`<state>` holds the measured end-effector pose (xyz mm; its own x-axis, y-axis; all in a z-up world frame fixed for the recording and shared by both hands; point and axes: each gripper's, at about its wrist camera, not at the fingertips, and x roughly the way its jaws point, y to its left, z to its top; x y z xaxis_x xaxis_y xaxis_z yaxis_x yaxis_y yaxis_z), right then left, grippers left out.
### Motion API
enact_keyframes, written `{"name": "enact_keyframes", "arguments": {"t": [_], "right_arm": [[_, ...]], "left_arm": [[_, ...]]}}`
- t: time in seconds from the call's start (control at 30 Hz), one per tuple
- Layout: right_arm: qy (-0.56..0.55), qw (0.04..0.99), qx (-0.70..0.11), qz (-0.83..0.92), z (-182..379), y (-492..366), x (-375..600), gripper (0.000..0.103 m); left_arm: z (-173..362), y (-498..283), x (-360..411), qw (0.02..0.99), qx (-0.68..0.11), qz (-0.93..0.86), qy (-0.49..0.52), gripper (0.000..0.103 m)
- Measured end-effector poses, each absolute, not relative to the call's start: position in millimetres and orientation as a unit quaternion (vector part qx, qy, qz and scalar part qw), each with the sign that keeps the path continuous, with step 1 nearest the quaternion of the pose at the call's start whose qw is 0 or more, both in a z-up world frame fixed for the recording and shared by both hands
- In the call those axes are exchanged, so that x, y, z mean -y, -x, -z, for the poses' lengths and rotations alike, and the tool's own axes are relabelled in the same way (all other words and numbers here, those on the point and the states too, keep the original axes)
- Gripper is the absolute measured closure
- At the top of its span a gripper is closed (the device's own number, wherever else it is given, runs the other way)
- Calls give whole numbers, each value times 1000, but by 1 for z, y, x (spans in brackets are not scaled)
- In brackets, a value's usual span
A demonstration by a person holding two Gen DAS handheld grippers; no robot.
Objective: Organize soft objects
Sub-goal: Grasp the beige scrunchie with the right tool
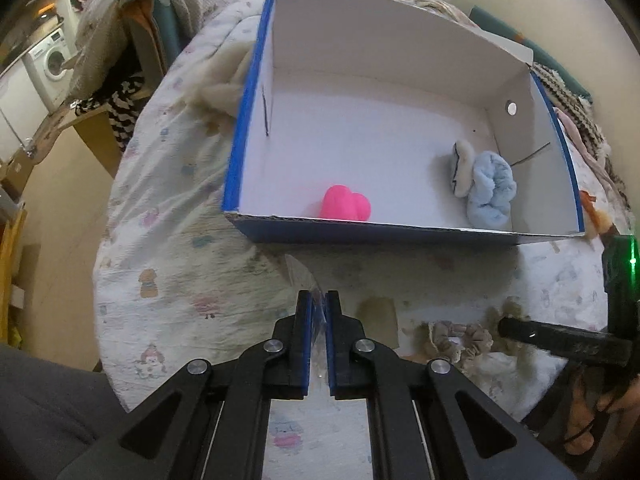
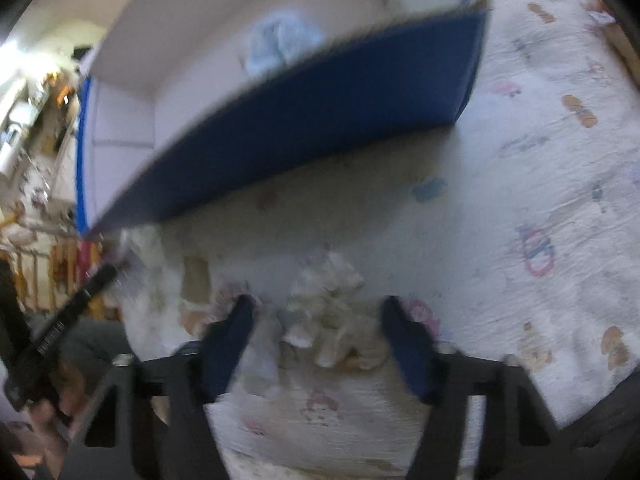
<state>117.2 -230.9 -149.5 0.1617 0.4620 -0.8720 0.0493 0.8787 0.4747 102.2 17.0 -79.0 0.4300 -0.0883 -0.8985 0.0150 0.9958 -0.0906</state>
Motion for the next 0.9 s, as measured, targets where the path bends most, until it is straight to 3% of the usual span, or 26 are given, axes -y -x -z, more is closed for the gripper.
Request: {"name": "enact_keyframes", "arguments": {"t": [0.07, 0.13, 0.2, 0.9], "right_arm": [[-191, 732, -639, -140, 154, -118, 226, 61], [-180, 736, -638, -137, 154, -119, 224, 81], [-170, 752, -622, -138, 145, -118, 220, 90], [-144, 813, -543, -154, 102, -105, 221, 90]], "left_arm": [[81, -102, -14, 846, -532, 30, 26, 97], [82, -102, -12, 846, -532, 32, 22, 97], [81, -101, -12, 846, -532, 34, 25, 97], [78, -93, -14, 853, -522, 10, 8, 97]]}}
